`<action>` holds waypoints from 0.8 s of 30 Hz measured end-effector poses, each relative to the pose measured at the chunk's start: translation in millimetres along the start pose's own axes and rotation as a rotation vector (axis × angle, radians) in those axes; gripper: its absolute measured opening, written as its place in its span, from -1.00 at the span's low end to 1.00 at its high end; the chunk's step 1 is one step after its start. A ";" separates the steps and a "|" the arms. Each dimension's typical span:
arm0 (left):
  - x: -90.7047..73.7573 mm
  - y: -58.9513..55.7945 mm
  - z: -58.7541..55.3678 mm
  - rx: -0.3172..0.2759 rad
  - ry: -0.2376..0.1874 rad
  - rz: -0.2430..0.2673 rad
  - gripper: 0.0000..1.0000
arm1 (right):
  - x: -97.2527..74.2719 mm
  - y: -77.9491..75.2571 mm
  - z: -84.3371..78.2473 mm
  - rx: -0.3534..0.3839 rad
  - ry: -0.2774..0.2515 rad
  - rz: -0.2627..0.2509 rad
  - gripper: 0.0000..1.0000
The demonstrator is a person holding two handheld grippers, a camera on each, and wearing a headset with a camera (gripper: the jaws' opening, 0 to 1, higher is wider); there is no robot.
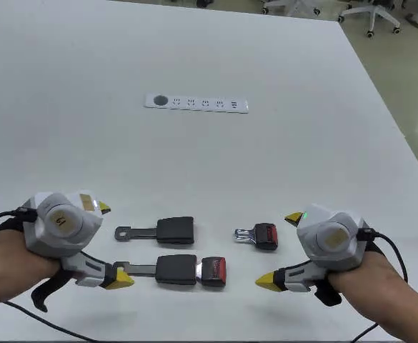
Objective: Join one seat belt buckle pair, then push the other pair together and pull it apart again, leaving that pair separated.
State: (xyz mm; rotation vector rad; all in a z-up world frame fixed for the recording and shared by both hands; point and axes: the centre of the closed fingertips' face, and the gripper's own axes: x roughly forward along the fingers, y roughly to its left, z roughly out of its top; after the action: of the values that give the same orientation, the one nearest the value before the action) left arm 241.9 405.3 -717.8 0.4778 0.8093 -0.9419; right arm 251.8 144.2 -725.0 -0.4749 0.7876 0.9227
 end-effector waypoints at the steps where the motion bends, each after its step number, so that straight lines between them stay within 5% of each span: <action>1: -1.9 -1.0 -2.6 -0.016 -0.007 0.007 0.92 | -0.1 1.0 -0.6 0.003 -0.001 -0.004 0.91; 8: -17.6 -3.4 -25.1 -0.150 -0.006 0.066 1.00 | -2.3 5.0 -2.1 0.048 -0.033 -0.044 1.00; 15: -27.3 -6.5 -37.0 -0.161 0.002 0.088 1.00 | -6.7 14.2 -0.5 0.090 -0.060 -0.045 1.00; 24: -32.2 -12.4 -39.2 -0.199 -0.025 0.106 1.00 | -17.5 13.8 -5.8 0.160 -0.096 -0.065 0.99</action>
State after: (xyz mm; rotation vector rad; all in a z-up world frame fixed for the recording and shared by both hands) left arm 205.0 442.2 -717.2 0.3318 0.8373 -0.7593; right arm 231.4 138.6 -715.6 -0.3120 0.7477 0.8086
